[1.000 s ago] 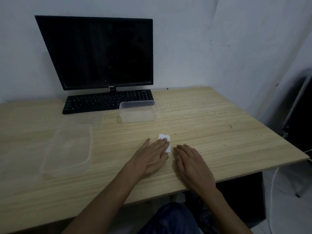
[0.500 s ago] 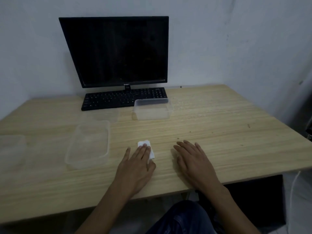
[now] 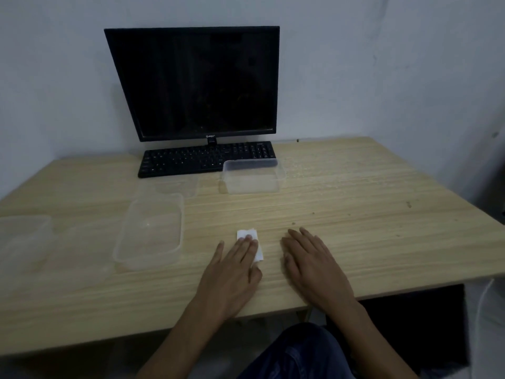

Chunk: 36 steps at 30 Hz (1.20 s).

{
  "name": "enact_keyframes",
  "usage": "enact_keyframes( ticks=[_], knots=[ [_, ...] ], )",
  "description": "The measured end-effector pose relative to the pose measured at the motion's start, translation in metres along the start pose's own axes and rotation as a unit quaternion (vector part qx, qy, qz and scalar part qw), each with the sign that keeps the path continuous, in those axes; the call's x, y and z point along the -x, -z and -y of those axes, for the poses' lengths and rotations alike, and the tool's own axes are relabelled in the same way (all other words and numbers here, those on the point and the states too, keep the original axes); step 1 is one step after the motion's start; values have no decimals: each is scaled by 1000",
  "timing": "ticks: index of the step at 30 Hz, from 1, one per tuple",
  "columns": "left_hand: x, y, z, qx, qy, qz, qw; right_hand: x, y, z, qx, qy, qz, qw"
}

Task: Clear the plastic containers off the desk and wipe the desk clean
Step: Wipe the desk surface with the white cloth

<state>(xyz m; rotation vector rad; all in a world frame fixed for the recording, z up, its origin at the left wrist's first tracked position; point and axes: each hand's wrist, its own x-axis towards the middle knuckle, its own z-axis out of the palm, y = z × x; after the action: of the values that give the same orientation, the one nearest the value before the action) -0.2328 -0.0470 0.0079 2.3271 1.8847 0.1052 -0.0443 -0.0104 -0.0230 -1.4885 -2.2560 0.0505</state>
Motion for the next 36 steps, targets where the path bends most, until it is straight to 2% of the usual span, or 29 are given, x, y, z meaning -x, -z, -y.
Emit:
enact_keyframes(
  ticks=[10,16,20,26,31,34,36],
  knots=[
    [-66,4,-5,2,22,6,1000,-2,0,0,-28,-10,-1,1000],
    [-43,-3,-29,-6,-41,11,999,-6,8,2,-53,-18,-36,998],
    [-18,-5,-33,-33,-60,19,997,-4,4,-1,-68,-42,-20,997],
    [-14,0,-7,-18,6,9,1000,-2,0,-4,-55,-25,-16,998],
    [-24,4,12,-23,76,-8,997,-1,2,-2,-70,-36,-47,996],
    [-32,3,4,-13,80,-20,996,-3,5,-5,-116,-47,-68,990],
    [-34,3,-5,-1,46,-8,999,-4,6,-6,-143,-57,-80,985]
  ],
)
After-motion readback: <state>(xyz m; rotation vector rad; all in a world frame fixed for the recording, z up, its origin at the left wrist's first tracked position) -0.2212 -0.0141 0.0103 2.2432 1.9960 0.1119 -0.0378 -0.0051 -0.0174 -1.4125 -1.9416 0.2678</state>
